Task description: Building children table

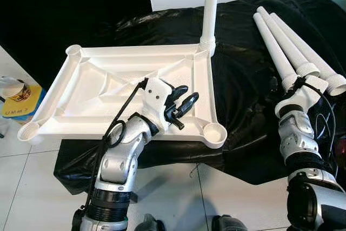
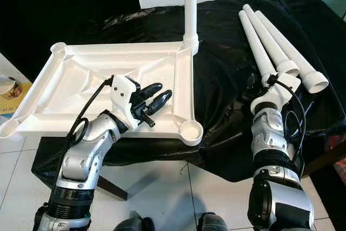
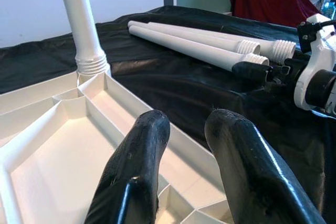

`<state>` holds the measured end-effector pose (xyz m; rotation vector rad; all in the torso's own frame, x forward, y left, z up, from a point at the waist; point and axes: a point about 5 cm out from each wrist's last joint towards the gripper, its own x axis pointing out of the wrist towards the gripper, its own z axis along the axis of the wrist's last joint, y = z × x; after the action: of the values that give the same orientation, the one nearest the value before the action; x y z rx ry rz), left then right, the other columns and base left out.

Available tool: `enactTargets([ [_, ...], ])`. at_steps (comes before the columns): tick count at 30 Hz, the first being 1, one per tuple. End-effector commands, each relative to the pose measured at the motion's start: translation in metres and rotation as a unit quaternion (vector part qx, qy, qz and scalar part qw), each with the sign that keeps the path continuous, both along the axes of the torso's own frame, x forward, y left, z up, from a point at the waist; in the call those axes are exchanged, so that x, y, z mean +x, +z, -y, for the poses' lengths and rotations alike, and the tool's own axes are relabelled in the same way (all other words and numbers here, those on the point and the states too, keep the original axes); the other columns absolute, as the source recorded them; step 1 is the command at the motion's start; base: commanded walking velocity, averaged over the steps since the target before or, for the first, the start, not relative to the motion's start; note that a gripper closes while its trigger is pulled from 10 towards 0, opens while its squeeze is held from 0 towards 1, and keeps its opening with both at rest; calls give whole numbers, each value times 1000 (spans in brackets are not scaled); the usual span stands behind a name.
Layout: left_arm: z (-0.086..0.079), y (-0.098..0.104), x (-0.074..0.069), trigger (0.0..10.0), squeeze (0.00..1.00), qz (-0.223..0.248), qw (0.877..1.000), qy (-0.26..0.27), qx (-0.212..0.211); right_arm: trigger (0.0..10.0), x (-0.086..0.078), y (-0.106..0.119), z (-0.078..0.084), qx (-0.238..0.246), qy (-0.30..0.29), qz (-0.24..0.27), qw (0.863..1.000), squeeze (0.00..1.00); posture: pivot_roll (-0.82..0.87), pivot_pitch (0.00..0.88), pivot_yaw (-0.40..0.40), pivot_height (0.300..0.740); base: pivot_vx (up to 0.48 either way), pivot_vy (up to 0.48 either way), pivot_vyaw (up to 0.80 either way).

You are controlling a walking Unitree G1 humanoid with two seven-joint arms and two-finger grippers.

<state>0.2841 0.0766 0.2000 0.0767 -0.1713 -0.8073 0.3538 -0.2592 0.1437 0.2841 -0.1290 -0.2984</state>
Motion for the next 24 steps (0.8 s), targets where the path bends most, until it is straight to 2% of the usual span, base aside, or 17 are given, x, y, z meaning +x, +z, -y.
enactTargets([
  [1, -2, -1, -2, 10000, 0, -7, 1000, 16, 1, 10000, 3, -1, -1, 8, 10, -3, 1000, 0, 14, 156, 99, 740, 0, 0, 0],
  [10, -3, 1, -3, 10000, 0, -9, 1000, 17, 4, 10000, 9, 1, 0, -1, 26, -10, 1000, 0, 22, 162, 107, 740, 0, 0, 0],
  [11, -2, 1, -3, 10000, 0, -9, 1000, 15, 5, 3961, 11, 3, -1, 0, 36, -10, 999, 0, 28, 164, 114, 740, 0, 0, 0],
  [14, -2, 2, -4, 10000, 0, -9, 1000, 15, 6, 3961, 12, 4, -1, 0, 44, -9, 999, 0, 28, 164, 114, 740, 0, 0, 0],
  [15, -1, 2, -4, 10000, 0, -9, 1000, 14, 6, 824, 14, 5, -2, -4, 52, -11, 999, 0, 35, 167, 117, 740, 0, 0, 0],
  [16, -1, 3, -4, 10000, 0, -9, 1000, 13, 7, 0, 15, 6, -3, -7, 62, -12, 998, 0, 41, 169, 118, 740, 0, 0, 0],
  [24, -1, 4, -5, 10000, 0, -9, 1000, 17, 11, 0, 21, 12, -12, -23, 90, -3, 996, 0, 47, 170, 113, 740, 0, 0, 0],
])
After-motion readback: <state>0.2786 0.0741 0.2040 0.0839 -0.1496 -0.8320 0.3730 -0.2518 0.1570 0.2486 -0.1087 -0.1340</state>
